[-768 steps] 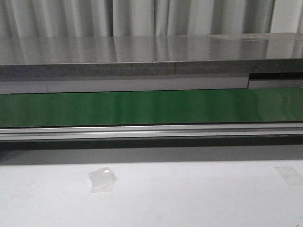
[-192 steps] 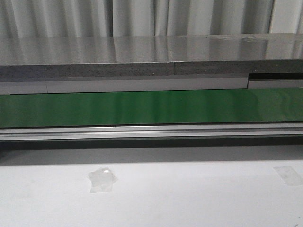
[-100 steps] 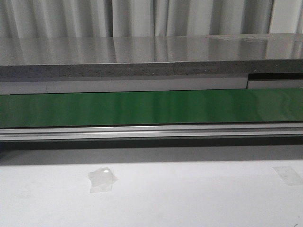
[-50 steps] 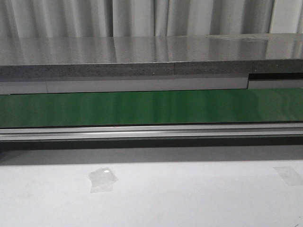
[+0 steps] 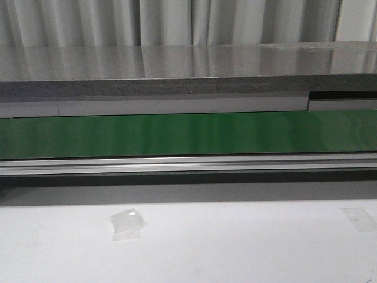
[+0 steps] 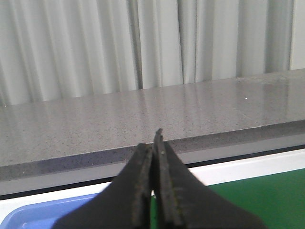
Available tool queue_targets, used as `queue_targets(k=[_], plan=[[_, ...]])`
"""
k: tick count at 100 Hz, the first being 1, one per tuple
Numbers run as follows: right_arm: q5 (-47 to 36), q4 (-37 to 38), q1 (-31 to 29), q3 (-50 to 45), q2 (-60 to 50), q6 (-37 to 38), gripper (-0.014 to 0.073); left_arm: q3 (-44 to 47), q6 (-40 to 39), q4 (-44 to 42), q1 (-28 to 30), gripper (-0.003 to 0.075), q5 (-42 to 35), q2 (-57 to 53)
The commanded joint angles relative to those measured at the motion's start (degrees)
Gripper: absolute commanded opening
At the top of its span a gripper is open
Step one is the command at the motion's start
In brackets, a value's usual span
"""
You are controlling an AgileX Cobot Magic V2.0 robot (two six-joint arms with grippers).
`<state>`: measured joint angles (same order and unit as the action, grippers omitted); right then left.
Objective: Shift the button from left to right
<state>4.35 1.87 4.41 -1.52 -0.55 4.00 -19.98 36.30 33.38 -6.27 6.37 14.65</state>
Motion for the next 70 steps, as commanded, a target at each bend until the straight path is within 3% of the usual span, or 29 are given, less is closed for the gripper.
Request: queue_targets(k=[1, 70], plan=[[-5.04, 0.84, 0.0, 0.83, -1.12, -0.09, -0.0068, -1.46, -0.28, 0.56, -0.08, -0.002, -4.14, 0.75], [-5.04, 0.84, 0.0, 0.83, -1.12, -0.09, -0.0068, -1.46, 0.84, -8.25, -0.08, -0.002, -5.42, 0.75]])
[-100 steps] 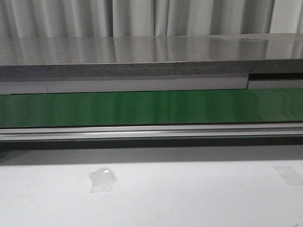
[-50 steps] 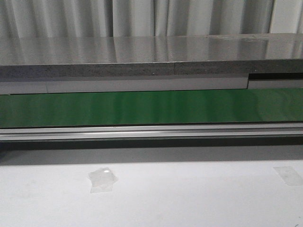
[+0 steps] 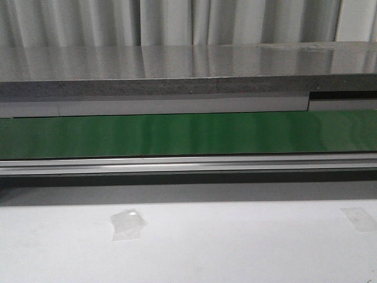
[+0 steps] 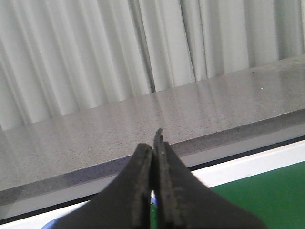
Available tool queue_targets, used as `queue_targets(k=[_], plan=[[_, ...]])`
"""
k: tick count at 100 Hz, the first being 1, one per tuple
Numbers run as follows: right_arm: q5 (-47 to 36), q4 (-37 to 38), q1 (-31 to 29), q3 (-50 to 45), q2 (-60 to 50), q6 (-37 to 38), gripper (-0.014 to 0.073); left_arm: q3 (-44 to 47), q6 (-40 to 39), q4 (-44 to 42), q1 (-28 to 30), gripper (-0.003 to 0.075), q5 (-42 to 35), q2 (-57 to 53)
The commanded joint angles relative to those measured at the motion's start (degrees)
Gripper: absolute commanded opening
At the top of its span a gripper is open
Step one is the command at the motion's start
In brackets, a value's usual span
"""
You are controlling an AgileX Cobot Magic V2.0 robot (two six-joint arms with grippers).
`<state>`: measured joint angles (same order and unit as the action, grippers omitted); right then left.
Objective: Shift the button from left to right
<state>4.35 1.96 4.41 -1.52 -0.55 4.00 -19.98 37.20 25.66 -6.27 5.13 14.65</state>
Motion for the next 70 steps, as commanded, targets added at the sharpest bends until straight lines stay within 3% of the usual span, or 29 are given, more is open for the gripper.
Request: queue_targets(k=[1, 16, 70], plan=[[-5.04, 0.75, 0.0, 0.83, -1.12, -0.09, -0.0068, -1.46, -0.06, -0.72, -0.08, -0.002, -4.17, 0.75], [-5.04, 0.75, 0.0, 0.83, -1.12, -0.09, -0.0068, -1.46, -0.06, -4.34, -0.08, -0.002, -4.17, 0.75], [-5.04, 0.75, 0.0, 0.83, -1.12, -0.09, -0.0068, -1.46, -0.06, -5.23, -0.08, -0.002, -4.17, 0.75]])
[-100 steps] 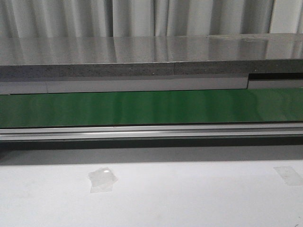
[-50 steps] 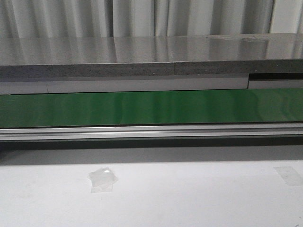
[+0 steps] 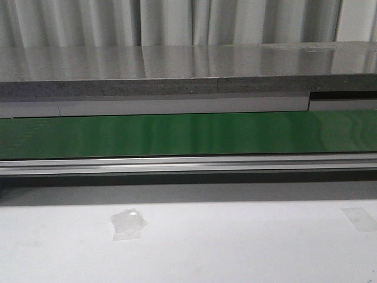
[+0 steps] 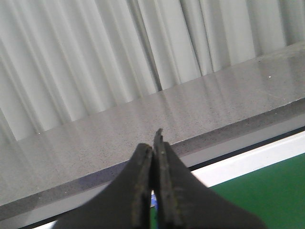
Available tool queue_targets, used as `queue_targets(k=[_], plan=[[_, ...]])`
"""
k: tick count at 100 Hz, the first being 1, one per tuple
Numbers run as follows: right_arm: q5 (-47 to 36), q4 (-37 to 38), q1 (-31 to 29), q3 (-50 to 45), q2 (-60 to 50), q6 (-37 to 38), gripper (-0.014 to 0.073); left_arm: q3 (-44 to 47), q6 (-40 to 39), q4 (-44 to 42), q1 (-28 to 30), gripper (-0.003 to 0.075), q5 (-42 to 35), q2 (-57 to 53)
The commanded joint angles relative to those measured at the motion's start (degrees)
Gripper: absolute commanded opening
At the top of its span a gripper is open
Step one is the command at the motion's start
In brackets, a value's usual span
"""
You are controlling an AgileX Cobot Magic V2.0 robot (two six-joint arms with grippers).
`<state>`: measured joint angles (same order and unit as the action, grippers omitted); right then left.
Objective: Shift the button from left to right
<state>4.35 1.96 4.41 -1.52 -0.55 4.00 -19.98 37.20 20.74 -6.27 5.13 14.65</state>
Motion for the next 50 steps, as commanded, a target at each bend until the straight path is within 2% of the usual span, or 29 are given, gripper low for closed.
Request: queue_targets(k=[1, 7, 11, 26, 31, 50], plan=[[-5.04, 0.75, 0.0, 0.83, -1.12, -0.09, -0.0068, -1.46, -0.06, -0.44, -0.08, -0.002, -4.17, 0.75], [-5.04, 0.75, 0.0, 0.83, -1.12, -0.09, -0.0068, -1.46, -0.77, -1.38, -0.08, -0.002, -3.63, 0.64], [-5.04, 0.75, 0.0, 0.83, -1.12, -0.09, -0.0068, -1.46, -4.12, -4.44, -0.08, -0.002, -3.08, 0.38], [-5.04, 0.75, 0.0, 0.83, -1.12, -0.09, -0.0068, -0.81, -26.8, -22.81, -0.08, -0.002, -3.21, -2.04], [-5.04, 0.75, 0.0, 0.83, -1.12, -0.09, -0.0068, -0.19, -31.97, -28.06, -0.08, -0.002, -3.47, -3.09], [-5.04, 0.75, 0.0, 0.83, -1.12, -0.09, -0.0068, 3.97, -36.05, -29.21, 2.82, -0.002, -3.35, -7.33]])
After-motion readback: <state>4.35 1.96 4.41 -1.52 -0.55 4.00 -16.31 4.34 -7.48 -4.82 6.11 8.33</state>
